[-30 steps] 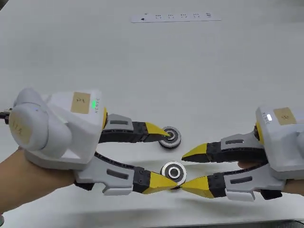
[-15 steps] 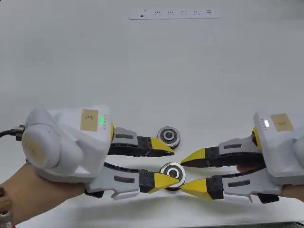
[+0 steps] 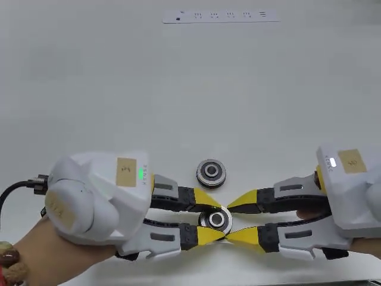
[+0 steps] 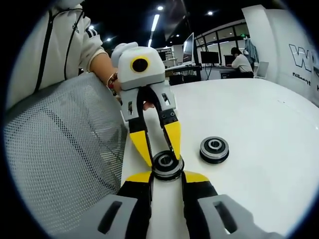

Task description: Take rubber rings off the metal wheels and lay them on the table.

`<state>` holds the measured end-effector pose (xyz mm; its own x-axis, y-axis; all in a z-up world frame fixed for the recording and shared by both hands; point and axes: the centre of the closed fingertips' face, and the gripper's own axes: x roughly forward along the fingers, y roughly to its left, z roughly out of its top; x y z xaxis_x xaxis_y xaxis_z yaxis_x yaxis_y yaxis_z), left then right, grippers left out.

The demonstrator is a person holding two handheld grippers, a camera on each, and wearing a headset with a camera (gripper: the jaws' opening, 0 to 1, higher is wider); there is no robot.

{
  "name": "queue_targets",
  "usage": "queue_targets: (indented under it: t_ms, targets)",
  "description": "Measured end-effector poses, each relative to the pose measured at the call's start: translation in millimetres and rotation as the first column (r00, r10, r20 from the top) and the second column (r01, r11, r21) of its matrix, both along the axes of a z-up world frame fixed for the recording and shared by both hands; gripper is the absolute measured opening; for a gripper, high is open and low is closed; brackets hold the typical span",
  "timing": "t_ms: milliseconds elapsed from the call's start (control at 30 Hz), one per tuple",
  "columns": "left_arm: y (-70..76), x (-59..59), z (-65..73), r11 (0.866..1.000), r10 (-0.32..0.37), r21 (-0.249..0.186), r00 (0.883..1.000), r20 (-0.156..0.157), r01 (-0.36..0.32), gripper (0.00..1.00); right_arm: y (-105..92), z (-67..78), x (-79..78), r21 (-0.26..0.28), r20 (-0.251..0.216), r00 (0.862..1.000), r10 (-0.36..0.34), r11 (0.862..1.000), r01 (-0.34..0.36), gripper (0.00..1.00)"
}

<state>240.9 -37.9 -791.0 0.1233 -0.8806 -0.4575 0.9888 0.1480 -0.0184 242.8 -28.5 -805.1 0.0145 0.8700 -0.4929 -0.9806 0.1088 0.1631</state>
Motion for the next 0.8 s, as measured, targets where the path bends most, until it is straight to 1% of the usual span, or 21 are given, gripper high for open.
queue_targets:
  t_ms: [67,100,167,200,233,267,300,333,400,533,633,667,800]
  targets:
    - [0.5,0.2,-0.4,1.0,0.002,-0.001,1.0,0.0,-0.002,0.18,0.1,-0.1,0.1,0.0,0.003,1.0,0.0,1.0,0.0,0.19]
    - [0.9,-0.4,-0.9,1.0,0.0,-0.001,1.0,0.01,0.0,0.18,0.0,-0.4,0.3,-0.002,0.006,1.0,0.0,1.0,0.0,0.19]
    - [2.1,0.3,-1.3,1.0,0.004,0.003,1.0,0.017,-0.004,0.17,-0.2,-1.0,0.4,-0.006,0.012,1.0,0.002,1.0,-0.001,0.18]
    - [3.2,0.9,-1.8,1.0,0.004,0.005,1.0,0.027,-0.005,0.17,-0.4,-1.3,0.4,-0.009,0.015,1.0,0.002,1.0,-0.002,0.18]
    - [3.9,1.6,-2.1,1.0,0.001,0.008,0.999,0.044,-0.001,0.15,-0.6,-1.3,0.3,-0.01,0.018,1.0,0.003,1.0,-0.002,0.17]
    - [3.6,0.2,0.0,1.0,-0.022,0.002,0.998,0.063,0.022,0.15,-1.0,-1.8,-0.1,-0.013,0.023,1.0,0.004,1.0,-0.004,0.16]
    - [6.1,0.4,0.0,1.0,-0.01,0.009,0.998,0.058,0.009,0.15,-1.4,-2.2,0.0,-0.016,0.032,0.999,0.007,1.0,-0.006,0.15]
    - [6.2,0.9,0.7,1.0,-0.012,0.008,0.998,0.057,0.011,0.15,-2.0,-2.9,-0.1,-0.02,0.036,0.999,0.009,1.0,-0.008,0.14]
    - [6.8,0.9,1.7,1.0,-0.013,0.01,0.998,0.059,0.013,0.15,-2.1,-2.9,-0.1,-0.018,0.031,1.0,0.004,1.0,-0.004,0.14]
    - [8.8,1.7,2.5,1.0,-0.015,0.011,0.998,0.063,0.014,0.15,-1.7,-3.2,0.2,-0.021,0.044,0.999,0.009,1.0,-0.008,0.13]
    - [10.5,2.0,2.6,1.0,-0.009,0.0,0.998,0.06,0.009,0.15,-2.1,-3.7,-0.3,-0.022,0.051,0.999,0.012,1.0,-0.011,0.12]
    - [10.8,2.5,2.4,1.0,-0.007,-0.007,0.998,0.055,0.007,0.15,-2.4,-3.8,-0.6,-0.022,0.055,0.998,0.012,1.0,-0.011,0.11]
    - [11.0,3.3,2.0,1.0,-0.008,-0.012,0.998,0.056,0.009,0.15,-3.1,-4.4,-1.4,-0.024,0.059,0.998,0.011,1.0,-0.009,0.07]
